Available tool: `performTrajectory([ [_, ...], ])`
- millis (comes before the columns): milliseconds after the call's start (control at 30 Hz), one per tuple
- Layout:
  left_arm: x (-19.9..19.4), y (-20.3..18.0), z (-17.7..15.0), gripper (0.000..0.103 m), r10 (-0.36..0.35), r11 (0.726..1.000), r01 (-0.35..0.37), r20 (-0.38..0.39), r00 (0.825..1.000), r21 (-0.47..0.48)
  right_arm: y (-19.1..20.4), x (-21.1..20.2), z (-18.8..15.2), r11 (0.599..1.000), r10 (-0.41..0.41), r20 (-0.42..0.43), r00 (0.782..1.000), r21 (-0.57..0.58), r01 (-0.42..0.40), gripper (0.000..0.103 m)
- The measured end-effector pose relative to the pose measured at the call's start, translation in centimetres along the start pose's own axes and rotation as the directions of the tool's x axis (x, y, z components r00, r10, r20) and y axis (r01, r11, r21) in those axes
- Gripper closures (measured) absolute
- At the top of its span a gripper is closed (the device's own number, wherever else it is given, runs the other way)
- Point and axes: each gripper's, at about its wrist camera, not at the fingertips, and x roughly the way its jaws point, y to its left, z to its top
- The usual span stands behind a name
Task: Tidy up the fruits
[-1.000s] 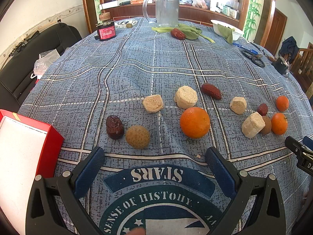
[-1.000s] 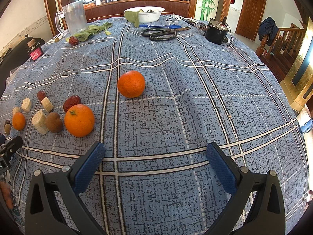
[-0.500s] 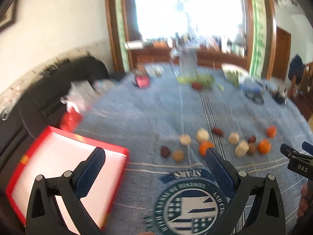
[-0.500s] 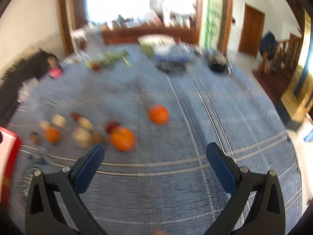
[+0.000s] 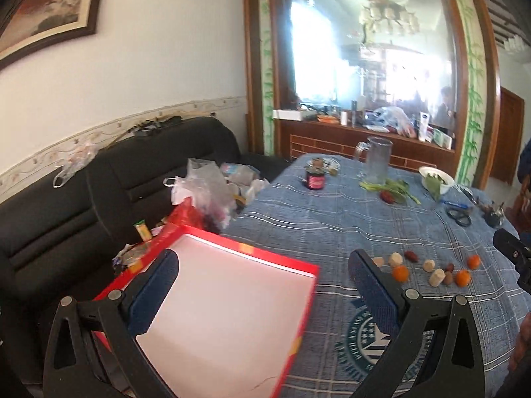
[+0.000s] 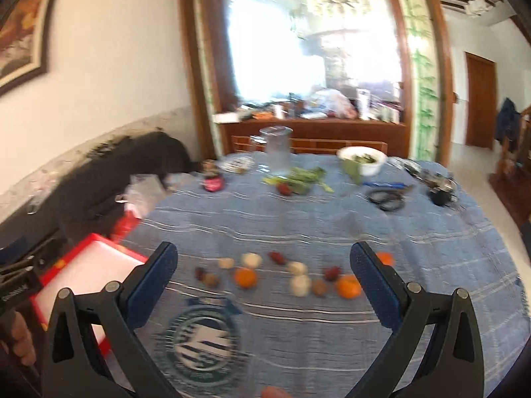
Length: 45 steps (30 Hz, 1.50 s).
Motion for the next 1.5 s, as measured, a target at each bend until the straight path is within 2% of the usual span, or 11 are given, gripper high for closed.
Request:
performTrajectory([
  [133, -1.1, 1.8, -0.1, 0.001, 0.041, 0.999, -0.040, 0.020, 0.999, -0.025, 3.2, -0.8, -0.1, 0.997, 0.025, 0.069, 0.997, -0.072, -0.020, 0.000],
  [267, -1.7, 3.0, 0.1, 0.001, 0.065, 0.997, -0.063, 0.033, 0.997, -0.049, 5.8, -0.8, -0.3, 0.991, 0.051, 0.087, 0.995, -0.129, -0.040, 0.000],
  [433, -2.1, 3.7, 0.3, 0.001, 0.080, 0.995, -0.077, 0.044, 0.996, -0.063, 6.9, -1.7, -0.4, 0.986, 0.067, 0.114, 0.991, -0.157, -0.049, 0.000],
  [1500, -2.5, 2.1, 0.2, 0.001, 0.089, 0.996, -0.089, 0.046, 0.995, -0.004, 4.5, -2.1, -0.1, 0.991, 0.031, 0.117, 0.993, -0.131, -0.015, 0.000],
])
